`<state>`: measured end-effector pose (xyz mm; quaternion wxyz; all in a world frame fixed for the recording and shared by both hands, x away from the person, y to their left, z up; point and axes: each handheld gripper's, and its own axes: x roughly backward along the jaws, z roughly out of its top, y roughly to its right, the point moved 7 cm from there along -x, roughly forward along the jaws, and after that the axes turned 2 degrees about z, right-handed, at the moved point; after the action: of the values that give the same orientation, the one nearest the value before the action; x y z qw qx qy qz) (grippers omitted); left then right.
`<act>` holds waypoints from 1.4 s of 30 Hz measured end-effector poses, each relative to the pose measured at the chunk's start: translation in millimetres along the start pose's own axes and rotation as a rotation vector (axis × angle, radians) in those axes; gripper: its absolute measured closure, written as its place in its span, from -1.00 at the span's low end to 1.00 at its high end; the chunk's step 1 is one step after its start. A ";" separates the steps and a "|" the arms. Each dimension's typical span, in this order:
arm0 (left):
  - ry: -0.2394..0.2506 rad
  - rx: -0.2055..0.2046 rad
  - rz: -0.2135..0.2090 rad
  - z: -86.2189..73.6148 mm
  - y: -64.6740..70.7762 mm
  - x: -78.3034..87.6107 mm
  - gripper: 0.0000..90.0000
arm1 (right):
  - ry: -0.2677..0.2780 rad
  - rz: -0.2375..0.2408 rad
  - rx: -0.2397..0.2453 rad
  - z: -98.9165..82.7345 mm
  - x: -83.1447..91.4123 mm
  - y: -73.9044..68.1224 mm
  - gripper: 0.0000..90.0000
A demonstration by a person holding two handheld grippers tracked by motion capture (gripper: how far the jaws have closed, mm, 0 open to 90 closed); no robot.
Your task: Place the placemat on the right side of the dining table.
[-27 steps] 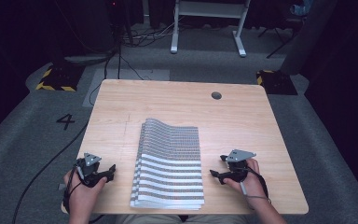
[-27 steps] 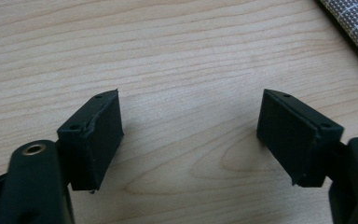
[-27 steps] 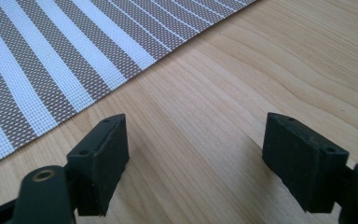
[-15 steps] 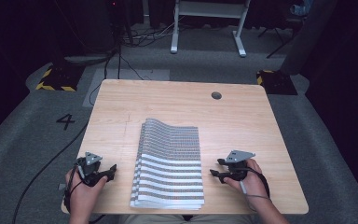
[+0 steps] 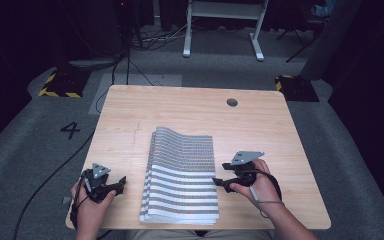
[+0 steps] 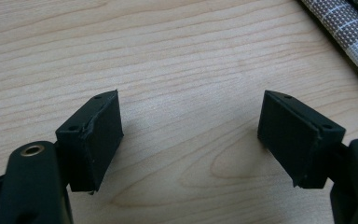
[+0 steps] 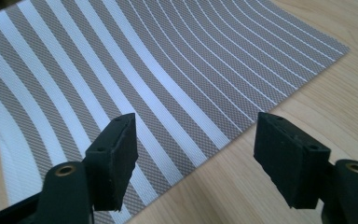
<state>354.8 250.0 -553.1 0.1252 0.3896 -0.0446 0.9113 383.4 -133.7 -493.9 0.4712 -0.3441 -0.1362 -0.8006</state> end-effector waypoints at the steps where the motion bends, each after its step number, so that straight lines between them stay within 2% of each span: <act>1: 0.004 0.001 0.004 0.1 0.0 -0.2 -0.52 | -0.004 0.007 -0.004 3.0 -0.4 -1.8 -0.33; 11: 0.001 -0.002 0.002 -0.2 0.2 0.1 -0.53 | -0.097 0.046 0.013 22.8 -9.8 -13.7 -0.39; 12: 0.003 0.000 0.002 -0.2 0.3 0.0 -0.53 | -0.092 0.051 0.037 26.3 -11.8 -14.2 -0.39; 14: 0.001 -0.003 -0.003 -0.2 0.2 0.1 -0.53 | -0.099 0.062 0.036 33.5 -15.5 -19.4 -0.39; 16: 0.002 0.001 -0.004 -0.2 0.7 -0.2 -0.54 | -0.092 0.077 0.060 40.3 -20.1 -21.8 -0.39; 22: -0.001 -0.002 -0.008 -0.4 0.9 -0.2 -0.55 | -0.089 0.105 0.091 62.7 -37.4 -35.6 -0.39; 27: 0.001 -0.001 -0.007 -0.2 1.0 -0.4 -0.56 | -0.088 0.115 0.088 72.5 -47.8 -43.3 -0.39; 31: 0.001 -0.004 -0.006 0.0 0.8 -0.5 -0.56 | -0.069 0.128 0.098 85.5 -66.9 -53.1 -0.36; 33: 0.001 -0.005 -0.006 0.0 0.7 -0.5 -0.57 | -0.073 0.126 0.094 87.4 -70.8 -54.9 -0.36; 34: -0.004 -0.007 -0.008 0.0 0.6 -0.5 -0.58 | -0.071 0.121 0.097 92.9 -79.4 -58.0 -0.36; 37: -0.001 -0.003 -0.009 0.7 0.4 -1.2 -0.58 | -0.072 0.123 0.098 97.4 -86.8 -61.7 -0.36; 38: 0.000 -0.003 -0.009 0.9 0.2 -1.4 -0.59 | -0.082 0.123 0.098 102.4 -95.4 -67.7 -0.36; 39: 0.000 -0.003 -0.009 0.9 0.2 -1.4 -0.59 | -0.082 0.123 0.098 102.4 -95.4 -67.7 -0.36; 40: -0.001 -0.003 -0.009 0.8 0.3 -1.4 -0.59 | -0.069 0.132 0.118 107.9 -103.7 -73.2 -0.35; 42: -0.001 -0.005 -0.009 0.8 0.2 -1.4 -0.59 | -0.071 0.139 0.111 110.7 -109.8 -78.7 -0.35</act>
<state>356.3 249.3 -553.5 0.1301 0.3898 -0.0450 0.9106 398.5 39.7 -479.7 0.5388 -0.3544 -0.1727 -0.7445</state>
